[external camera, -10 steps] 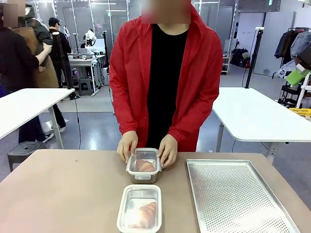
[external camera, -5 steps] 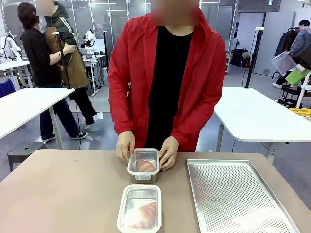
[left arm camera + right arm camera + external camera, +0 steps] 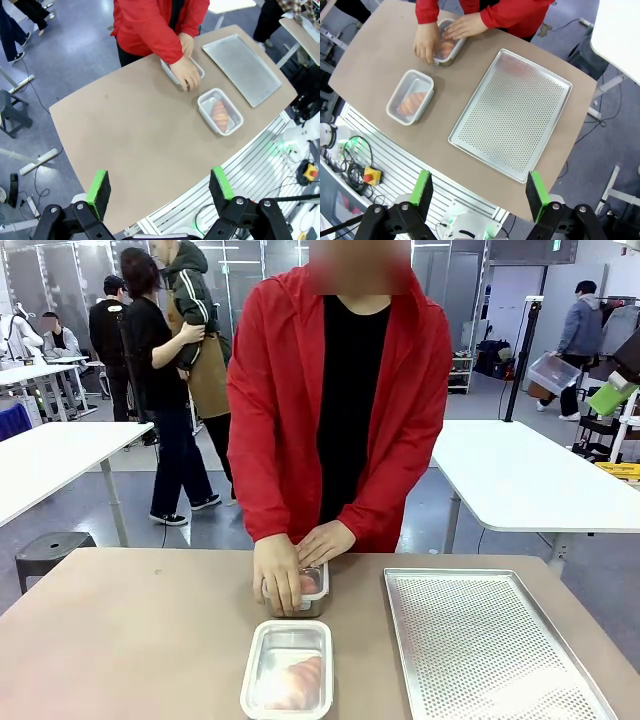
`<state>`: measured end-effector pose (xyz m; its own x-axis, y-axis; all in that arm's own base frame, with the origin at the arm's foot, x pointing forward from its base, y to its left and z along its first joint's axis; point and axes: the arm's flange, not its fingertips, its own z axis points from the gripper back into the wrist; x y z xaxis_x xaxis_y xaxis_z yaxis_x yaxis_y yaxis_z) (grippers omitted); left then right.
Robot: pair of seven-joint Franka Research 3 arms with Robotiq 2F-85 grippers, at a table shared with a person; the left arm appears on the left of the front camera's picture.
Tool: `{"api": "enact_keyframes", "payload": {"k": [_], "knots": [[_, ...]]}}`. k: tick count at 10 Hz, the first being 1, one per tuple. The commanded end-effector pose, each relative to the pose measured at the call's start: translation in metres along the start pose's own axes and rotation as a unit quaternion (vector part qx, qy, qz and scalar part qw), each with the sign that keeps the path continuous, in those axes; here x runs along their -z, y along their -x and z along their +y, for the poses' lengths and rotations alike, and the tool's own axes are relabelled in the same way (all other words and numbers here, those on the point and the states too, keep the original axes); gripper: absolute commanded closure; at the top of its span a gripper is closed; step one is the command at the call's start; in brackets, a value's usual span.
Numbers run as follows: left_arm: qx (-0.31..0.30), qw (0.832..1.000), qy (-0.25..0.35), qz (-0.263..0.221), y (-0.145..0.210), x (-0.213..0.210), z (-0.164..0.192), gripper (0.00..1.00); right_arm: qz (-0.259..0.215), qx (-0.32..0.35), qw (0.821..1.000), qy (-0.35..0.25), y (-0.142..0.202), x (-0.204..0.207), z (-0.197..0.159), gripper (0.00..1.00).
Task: Place the bread into the airtight container.
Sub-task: Pick up a Butter Roll and place it into an empty Airtight Container.
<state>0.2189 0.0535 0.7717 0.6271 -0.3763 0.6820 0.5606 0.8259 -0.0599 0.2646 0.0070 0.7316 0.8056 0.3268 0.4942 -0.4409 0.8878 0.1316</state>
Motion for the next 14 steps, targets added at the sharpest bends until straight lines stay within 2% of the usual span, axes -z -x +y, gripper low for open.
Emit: {"api": "enact_keyframes", "payload": {"k": [1, 14], "knots": [[0.008, 1.000, -0.001, 0.003, -0.0015, -0.0015, 0.0003, 0.00, 0.000, -0.004, 1.000, 0.000, -0.0025, -0.0013, 0.0009, 0.07], [0.008, 1.000, -0.001, 0.003, -0.0015, -0.0015, 0.0003, 0.00, 0.000, -0.004, 1.000, 0.000, -0.0025, -0.0013, 0.0009, 0.07]]}}
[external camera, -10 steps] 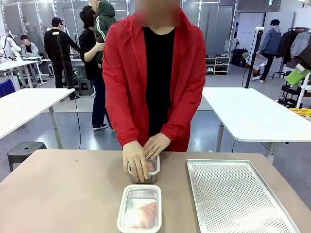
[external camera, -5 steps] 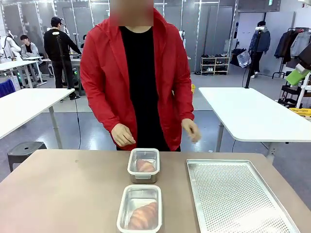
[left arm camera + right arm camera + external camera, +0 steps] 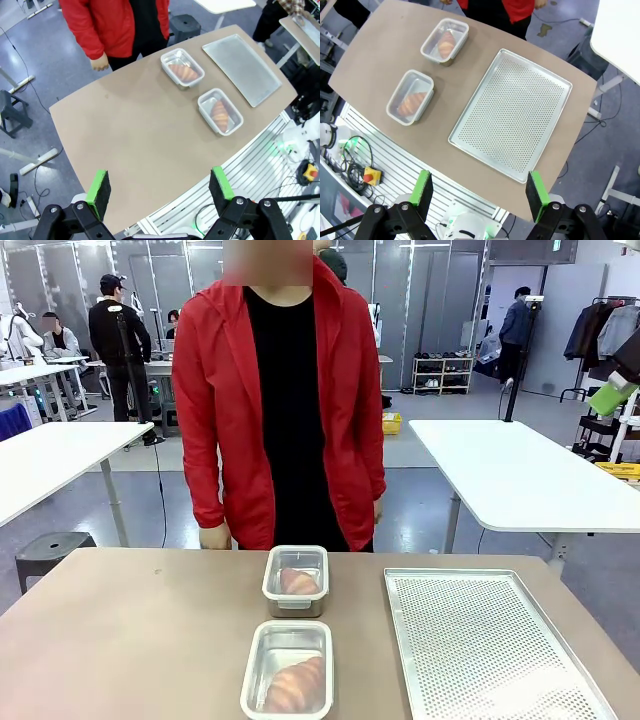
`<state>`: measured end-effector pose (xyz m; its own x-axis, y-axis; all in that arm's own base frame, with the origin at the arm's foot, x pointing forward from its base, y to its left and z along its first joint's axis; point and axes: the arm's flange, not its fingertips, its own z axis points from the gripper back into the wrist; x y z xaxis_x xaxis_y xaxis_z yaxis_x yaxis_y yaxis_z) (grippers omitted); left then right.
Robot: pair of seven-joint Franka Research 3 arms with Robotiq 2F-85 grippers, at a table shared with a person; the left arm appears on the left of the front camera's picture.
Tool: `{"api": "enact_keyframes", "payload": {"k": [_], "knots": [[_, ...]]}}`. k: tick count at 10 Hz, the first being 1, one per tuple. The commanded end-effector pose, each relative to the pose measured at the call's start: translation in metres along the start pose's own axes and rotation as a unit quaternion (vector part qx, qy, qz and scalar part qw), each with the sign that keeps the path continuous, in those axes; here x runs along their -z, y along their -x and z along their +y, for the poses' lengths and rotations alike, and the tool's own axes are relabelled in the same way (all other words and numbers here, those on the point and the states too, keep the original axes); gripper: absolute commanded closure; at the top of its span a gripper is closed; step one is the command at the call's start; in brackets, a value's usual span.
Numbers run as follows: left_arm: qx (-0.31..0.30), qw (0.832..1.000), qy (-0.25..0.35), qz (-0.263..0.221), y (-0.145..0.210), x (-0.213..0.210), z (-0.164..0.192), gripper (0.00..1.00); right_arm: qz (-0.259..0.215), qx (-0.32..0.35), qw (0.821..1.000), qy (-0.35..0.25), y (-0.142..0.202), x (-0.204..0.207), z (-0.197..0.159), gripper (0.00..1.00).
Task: Place the bread into the airtight container.
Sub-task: Pick up a Butter Roll and place it into an empty Airtight Container.
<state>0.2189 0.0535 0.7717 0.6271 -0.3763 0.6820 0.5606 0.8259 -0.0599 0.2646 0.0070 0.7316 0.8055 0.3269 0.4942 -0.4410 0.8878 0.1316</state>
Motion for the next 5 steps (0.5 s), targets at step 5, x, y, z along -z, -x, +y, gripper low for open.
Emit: {"api": "enact_keyframes", "payload": {"k": [5], "knots": [[0.008, 1.000, -0.001, 0.003, -0.0015, -0.0015, 0.0003, 0.00, 0.000, -0.004, 1.000, 0.000, -0.0025, -0.0013, 0.0009, 0.07]]}}
